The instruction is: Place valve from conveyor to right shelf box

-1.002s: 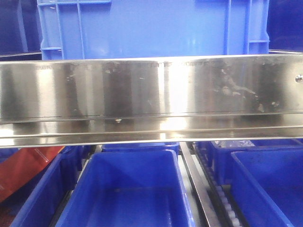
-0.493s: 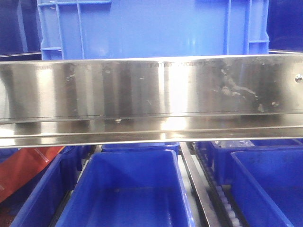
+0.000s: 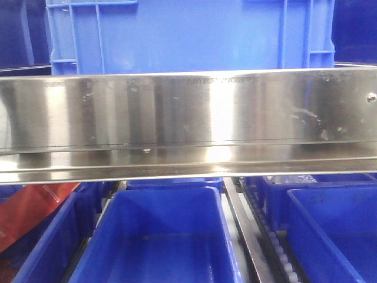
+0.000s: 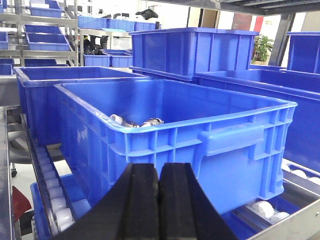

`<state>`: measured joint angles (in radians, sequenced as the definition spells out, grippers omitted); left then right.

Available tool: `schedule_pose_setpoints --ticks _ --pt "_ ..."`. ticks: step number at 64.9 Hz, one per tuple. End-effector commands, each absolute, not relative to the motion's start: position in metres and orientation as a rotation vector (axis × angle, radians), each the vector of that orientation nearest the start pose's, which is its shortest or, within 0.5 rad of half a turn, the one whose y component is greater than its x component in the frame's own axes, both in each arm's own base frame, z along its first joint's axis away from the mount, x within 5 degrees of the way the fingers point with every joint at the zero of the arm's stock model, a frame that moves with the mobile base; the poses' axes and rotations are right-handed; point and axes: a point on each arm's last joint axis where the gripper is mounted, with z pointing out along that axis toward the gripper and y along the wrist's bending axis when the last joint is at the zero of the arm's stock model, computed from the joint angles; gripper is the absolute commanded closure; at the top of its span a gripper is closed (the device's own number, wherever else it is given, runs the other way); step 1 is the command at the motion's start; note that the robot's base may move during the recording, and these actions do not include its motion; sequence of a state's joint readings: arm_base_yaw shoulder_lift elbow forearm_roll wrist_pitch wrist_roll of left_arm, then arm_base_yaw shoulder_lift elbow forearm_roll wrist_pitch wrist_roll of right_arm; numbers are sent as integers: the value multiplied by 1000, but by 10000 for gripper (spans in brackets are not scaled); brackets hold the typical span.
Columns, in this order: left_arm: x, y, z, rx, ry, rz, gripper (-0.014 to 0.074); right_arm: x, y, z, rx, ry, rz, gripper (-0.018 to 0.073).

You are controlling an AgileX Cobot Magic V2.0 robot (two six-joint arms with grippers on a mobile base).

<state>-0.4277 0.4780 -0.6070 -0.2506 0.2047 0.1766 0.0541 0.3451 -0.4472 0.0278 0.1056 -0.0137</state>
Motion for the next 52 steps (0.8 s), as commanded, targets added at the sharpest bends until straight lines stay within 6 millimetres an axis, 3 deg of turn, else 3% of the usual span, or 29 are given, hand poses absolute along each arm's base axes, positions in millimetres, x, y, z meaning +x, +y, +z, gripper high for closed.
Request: schedule_pose_setpoints --ticks 1,30,34,52 --pt "87 -44 366 303 1515 -435 708 74 -1 316 16 1441 -11 722" --pt "87 -44 366 303 1515 -435 708 55 -6 217 80 1450 -83 722" --pt "87 -44 366 303 1515 -435 708 55 -6 220 78 1401 -85 722" --pt "86 -44 367 303 1514 -435 708 56 -3 214 47 1475 -45 722"
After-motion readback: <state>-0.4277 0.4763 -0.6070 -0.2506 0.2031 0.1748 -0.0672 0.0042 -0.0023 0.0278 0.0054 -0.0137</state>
